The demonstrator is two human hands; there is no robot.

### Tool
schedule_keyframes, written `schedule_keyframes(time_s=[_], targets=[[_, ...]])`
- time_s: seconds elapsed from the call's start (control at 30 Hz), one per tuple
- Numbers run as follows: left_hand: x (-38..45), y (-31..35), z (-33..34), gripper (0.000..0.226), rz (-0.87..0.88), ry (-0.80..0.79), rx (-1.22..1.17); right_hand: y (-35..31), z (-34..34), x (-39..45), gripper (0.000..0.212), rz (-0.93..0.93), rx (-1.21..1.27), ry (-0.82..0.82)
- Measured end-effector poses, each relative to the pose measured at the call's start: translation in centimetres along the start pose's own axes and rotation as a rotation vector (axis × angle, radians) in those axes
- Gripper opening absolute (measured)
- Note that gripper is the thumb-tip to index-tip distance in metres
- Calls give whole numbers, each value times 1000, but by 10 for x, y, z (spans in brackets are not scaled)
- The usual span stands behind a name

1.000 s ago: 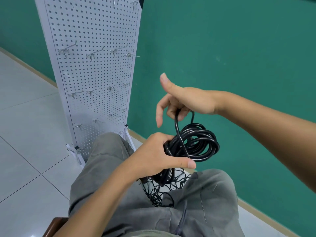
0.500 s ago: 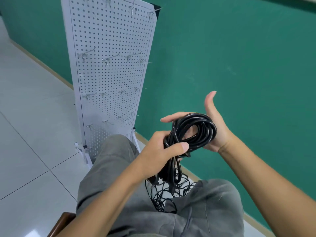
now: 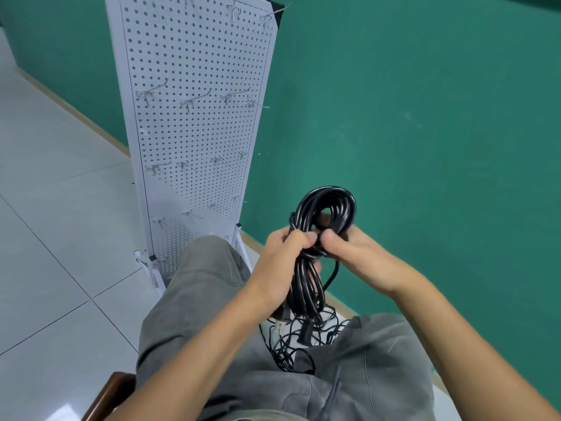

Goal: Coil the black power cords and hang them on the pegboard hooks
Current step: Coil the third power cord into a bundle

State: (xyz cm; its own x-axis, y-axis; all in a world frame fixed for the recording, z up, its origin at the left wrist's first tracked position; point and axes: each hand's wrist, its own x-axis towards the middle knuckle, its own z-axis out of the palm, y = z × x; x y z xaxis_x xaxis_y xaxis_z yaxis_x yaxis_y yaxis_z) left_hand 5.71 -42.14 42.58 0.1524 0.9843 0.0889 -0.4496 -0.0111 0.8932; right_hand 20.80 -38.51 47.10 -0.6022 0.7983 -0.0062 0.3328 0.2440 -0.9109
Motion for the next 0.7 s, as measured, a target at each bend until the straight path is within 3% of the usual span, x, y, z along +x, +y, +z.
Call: schedule_keyframes(time_s=[0.07, 0.13, 0.33, 0.47, 0.57, 0.7], targets=[[6, 1, -8, 32, -34, 108, 103, 6, 6, -1, 76, -6, -132, 21], [9, -1, -14, 36, -35, 175, 161, 9, 16, -1, 64, 10, -130, 43], [11, -3, -15, 32, 86, 252, 130, 12, 34, 0, 31, 22, 110, 156], [11, -5, -16, 53, 181, 305, 181, 13, 44, 1, 19, -14, 194, 265], [10, -7, -19, 58, 227, 280, 273, 10, 45, 0, 24, -7, 189, 303], [11, -12, -20, 46, 276, 309, 413, 6, 46, -5, 21, 18, 152, 369]])
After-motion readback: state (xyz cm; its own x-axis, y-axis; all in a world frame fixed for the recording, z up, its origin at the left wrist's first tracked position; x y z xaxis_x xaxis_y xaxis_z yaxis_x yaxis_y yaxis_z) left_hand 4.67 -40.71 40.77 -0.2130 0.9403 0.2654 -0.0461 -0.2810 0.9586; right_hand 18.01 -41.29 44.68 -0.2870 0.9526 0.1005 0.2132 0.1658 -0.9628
